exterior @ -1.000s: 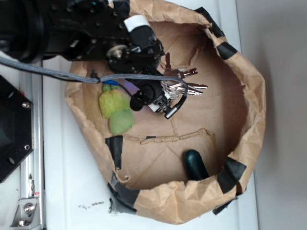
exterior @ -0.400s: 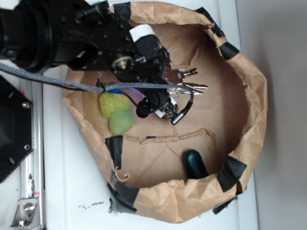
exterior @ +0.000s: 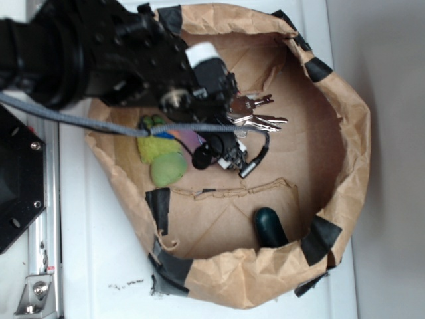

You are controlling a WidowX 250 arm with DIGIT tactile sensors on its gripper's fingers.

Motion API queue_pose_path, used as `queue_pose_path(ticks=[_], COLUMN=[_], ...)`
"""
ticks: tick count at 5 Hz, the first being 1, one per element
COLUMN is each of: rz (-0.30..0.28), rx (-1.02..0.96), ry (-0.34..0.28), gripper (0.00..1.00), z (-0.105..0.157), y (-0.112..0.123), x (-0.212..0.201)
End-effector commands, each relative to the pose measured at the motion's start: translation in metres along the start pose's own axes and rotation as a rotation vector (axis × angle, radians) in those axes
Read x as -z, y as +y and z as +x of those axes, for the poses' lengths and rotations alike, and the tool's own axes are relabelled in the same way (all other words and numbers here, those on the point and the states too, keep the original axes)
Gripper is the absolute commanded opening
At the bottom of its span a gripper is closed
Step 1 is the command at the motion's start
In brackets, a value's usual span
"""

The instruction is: Grab the silver keys.

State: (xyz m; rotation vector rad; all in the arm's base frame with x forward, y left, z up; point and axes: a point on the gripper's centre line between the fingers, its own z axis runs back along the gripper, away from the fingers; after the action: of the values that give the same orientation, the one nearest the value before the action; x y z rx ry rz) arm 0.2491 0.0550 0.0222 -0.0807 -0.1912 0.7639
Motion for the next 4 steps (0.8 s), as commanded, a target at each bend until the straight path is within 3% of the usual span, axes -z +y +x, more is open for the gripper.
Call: queue_pose_path(ticks=[1,4], rz=[-0.038,-0.039], rx=[-0.017,-0.007], ry=[-0.039,-0.046], gripper=[0.0,0.0], z=[0.0102,0.0107], y=[-0.0021,-0.0017], x=[-0.0088,-0.0094])
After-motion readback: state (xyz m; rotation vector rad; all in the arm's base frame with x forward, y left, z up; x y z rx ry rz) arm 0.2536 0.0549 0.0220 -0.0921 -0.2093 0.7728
